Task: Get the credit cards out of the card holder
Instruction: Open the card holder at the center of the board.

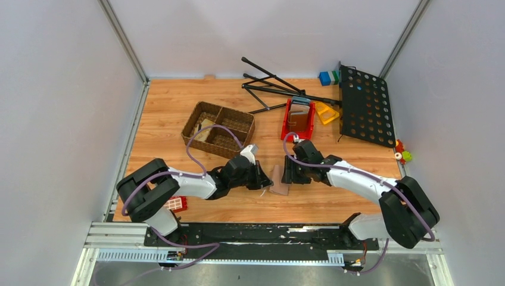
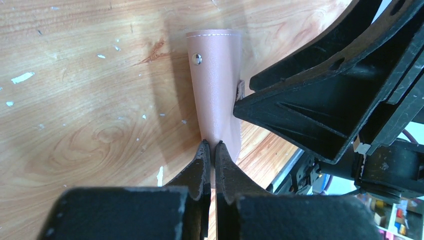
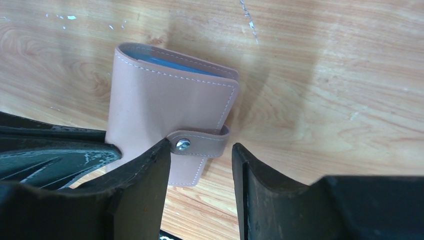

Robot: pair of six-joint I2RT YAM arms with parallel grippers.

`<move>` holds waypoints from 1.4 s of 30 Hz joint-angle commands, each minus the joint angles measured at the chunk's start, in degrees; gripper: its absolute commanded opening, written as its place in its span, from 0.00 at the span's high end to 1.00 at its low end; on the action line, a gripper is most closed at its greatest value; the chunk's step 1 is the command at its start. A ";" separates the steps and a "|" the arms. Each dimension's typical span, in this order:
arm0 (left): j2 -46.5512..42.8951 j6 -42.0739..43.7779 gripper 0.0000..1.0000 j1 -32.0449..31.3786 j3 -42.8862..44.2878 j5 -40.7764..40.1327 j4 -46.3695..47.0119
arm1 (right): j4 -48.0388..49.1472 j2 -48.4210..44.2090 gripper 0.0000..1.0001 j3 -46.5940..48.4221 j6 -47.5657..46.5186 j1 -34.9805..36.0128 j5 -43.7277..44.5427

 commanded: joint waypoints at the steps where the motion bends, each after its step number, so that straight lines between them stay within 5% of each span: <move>1: -3.67 3.48 1.00 -0.30 1.85 -5.27 -6.40 | -9.53 -2.41 0.53 0.19 -2.18 -0.51 13.42; 11: -3.97 4.54 1.00 -0.81 2.26 -6.90 -9.08 | -17.04 -6.08 0.54 2.46 -2.67 -0.49 19.15; 20: -4.78 4.24 1.00 -0.91 1.51 -5.23 -8.18 | -3.14 -11.23 0.53 -2.26 -1.91 -2.17 0.05; 24: -5.06 4.24 1.00 -0.96 1.18 -5.14 -8.28 | 1.07 -10.41 0.44 -2.94 0.38 -2.64 -5.07; 27: -4.91 4.24 1.00 -1.09 1.33 -4.86 -8.02 | 5.83 -10.51 0.26 -4.71 1.80 -2.62 -9.00; 31: -3.88 4.09 1.00 -1.36 1.84 -4.00 -7.55 | 7.23 -9.68 0.23 -5.24 2.12 -2.65 -8.23; 39: -4.21 4.37 1.00 -1.44 1.47 -4.80 -8.03 | 0.13 -1.43 0.57 -1.71 -0.13 -2.65 -0.65; 42: -4.49 4.64 1.00 -1.42 1.35 -5.28 -8.67 | 0.94 -0.94 0.80 -1.90 -0.10 -2.60 -1.68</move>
